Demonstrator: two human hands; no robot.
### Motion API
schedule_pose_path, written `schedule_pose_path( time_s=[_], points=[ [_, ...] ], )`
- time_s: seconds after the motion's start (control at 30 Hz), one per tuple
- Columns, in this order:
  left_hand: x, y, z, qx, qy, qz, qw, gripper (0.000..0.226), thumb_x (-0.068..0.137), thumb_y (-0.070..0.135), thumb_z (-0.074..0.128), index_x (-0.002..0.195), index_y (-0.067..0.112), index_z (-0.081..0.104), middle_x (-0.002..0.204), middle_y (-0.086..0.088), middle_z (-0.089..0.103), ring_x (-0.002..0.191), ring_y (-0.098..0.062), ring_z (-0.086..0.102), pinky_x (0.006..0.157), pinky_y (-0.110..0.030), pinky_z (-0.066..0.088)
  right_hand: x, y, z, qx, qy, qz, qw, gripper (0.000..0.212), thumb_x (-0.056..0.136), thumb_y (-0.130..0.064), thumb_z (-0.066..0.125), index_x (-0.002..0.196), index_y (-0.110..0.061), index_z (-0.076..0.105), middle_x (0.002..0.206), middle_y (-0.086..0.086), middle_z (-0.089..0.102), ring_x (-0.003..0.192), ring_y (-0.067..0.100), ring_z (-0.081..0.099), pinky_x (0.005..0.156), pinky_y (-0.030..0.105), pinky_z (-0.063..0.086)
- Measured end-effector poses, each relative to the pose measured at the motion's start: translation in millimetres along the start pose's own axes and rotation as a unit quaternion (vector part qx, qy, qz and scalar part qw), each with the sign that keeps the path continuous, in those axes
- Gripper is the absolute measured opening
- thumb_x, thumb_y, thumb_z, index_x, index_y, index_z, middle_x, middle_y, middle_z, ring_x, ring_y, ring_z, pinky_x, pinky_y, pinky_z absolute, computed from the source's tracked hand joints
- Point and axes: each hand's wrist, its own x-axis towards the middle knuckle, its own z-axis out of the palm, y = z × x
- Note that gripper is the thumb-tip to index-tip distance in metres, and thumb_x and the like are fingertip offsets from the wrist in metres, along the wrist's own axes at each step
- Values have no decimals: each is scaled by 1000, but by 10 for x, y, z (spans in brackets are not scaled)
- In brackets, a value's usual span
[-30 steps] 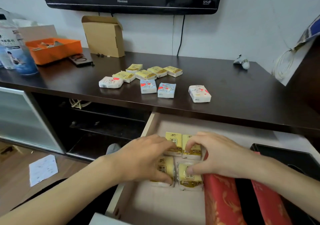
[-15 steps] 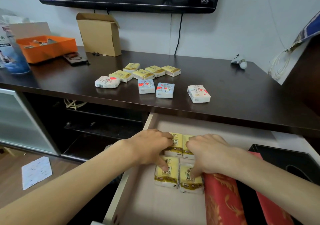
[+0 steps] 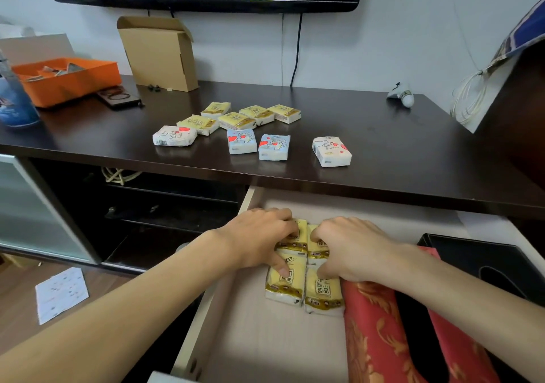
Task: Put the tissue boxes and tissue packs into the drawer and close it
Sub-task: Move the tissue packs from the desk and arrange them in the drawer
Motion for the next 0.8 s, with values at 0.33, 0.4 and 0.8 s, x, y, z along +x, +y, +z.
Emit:
schedule_pose_path(
  time_s=[0.33,0.4,0.8],
  points=[
    [-153,37,-68,-38,37,-20,998,61,76,62,70,123,25,59,117,8,52,108,-13,49,87,-33,46,-2,52,-2,94,40,9,995,29,78,-54,73,94,-32,63,101,-10,52,101,20,53,73,37,45],
    [-228,19,-166,-59,66,-38,995,51,82,60,66,121,29,60,115,12,53,107,-9,51,83,-32,49,-38,99,-75,149,88,14,985,30,81,-51,69,106,-34,70,102,-16,60,104,15,61,81,37,50],
    [-211,-716,-829,-238,342,-208,885,19,94,32,59,108,29,72,97,19,68,90,1,64,79,-30,57,781,267,-864,407,285,-64,866,18,92,-13,68,103,-23,78,92,-11,75,83,3,68,72,8,48]
  ],
)
